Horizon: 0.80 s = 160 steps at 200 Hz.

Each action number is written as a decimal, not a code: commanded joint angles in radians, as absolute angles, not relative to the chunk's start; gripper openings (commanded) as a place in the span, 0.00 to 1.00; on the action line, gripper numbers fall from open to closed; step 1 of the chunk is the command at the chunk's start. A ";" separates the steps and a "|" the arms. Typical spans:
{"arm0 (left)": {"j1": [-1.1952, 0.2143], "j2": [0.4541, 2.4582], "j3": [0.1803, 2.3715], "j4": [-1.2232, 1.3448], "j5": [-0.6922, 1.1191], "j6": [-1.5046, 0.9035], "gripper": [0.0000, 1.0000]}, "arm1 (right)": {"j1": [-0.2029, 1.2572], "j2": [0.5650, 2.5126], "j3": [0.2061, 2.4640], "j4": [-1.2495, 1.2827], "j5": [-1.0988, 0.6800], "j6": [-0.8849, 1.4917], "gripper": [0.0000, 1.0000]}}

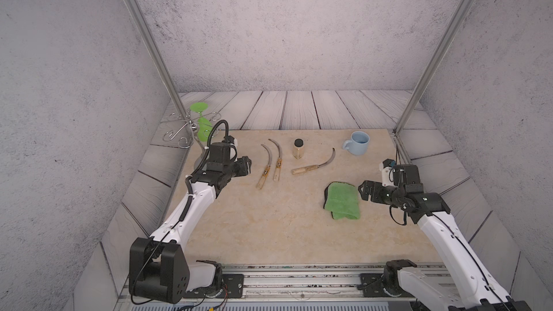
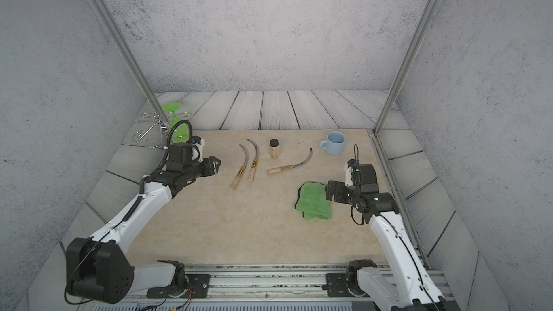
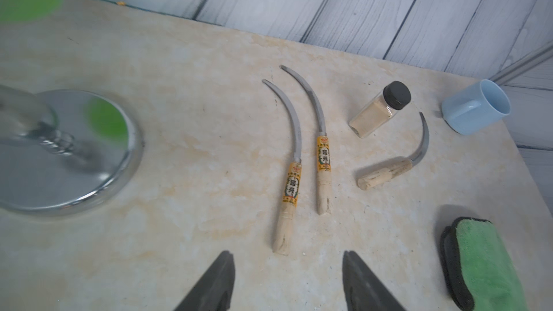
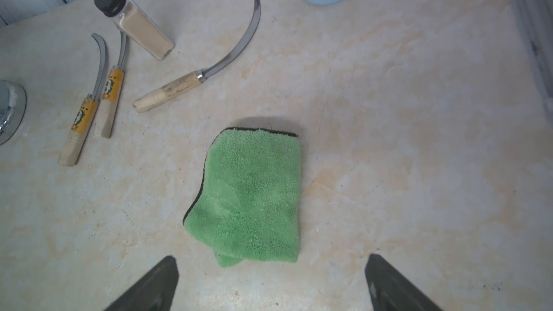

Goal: Wipe small sickles with rags
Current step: Place the small sickle at the center of the board, then reset both arms

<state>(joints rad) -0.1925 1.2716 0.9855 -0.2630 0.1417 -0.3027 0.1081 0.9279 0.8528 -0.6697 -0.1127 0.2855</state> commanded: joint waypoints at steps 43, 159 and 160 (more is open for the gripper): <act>-0.189 1.089 0.768 -0.089 -0.130 -0.203 0.61 | 0.105 0.906 0.768 -0.425 -0.009 0.236 0.99; -0.087 1.207 0.486 0.415 -0.328 -0.059 1.00 | 0.107 0.980 0.624 -0.081 0.081 0.200 0.99; -0.084 1.211 0.486 0.420 -0.326 -0.060 1.00 | 0.107 0.980 0.622 -0.080 0.081 0.199 0.99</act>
